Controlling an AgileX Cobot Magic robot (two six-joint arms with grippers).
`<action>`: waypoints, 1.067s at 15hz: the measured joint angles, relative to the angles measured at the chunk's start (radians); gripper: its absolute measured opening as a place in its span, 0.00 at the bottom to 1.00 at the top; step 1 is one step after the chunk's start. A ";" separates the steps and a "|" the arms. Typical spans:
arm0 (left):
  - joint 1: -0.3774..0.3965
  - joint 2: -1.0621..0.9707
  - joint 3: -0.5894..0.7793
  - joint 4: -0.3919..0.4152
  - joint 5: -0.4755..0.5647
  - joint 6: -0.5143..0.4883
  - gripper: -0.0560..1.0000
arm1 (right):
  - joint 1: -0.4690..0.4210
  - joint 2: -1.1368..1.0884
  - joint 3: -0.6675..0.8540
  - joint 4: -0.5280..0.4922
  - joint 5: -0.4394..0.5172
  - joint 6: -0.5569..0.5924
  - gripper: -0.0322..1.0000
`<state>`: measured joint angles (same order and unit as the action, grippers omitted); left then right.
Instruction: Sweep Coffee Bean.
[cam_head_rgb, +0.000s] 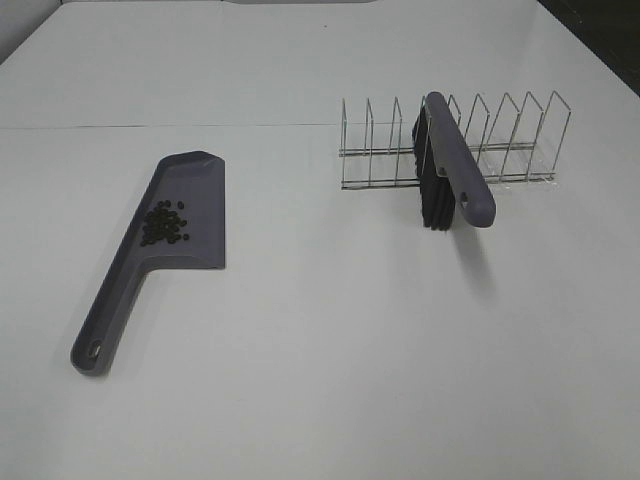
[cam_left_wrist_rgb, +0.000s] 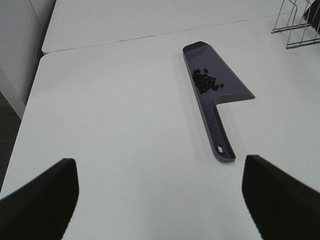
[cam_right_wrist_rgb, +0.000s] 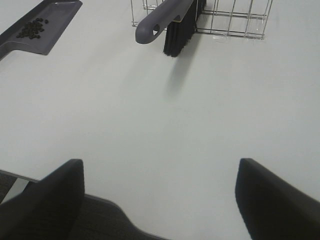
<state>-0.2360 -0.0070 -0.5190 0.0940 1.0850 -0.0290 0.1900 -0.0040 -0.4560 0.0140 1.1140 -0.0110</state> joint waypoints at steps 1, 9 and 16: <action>0.011 0.000 0.000 0.000 0.000 0.000 0.82 | 0.000 0.000 0.000 0.000 -0.001 -0.001 0.78; 0.147 0.000 0.000 -0.001 0.000 0.000 0.82 | -0.185 0.000 0.000 0.005 -0.001 -0.003 0.78; 0.147 0.000 0.000 -0.001 0.000 0.001 0.82 | -0.185 0.000 0.000 0.005 -0.001 -0.003 0.78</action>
<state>-0.0890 -0.0070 -0.5190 0.0930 1.0850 -0.0280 0.0050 -0.0040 -0.4560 0.0190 1.1130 -0.0140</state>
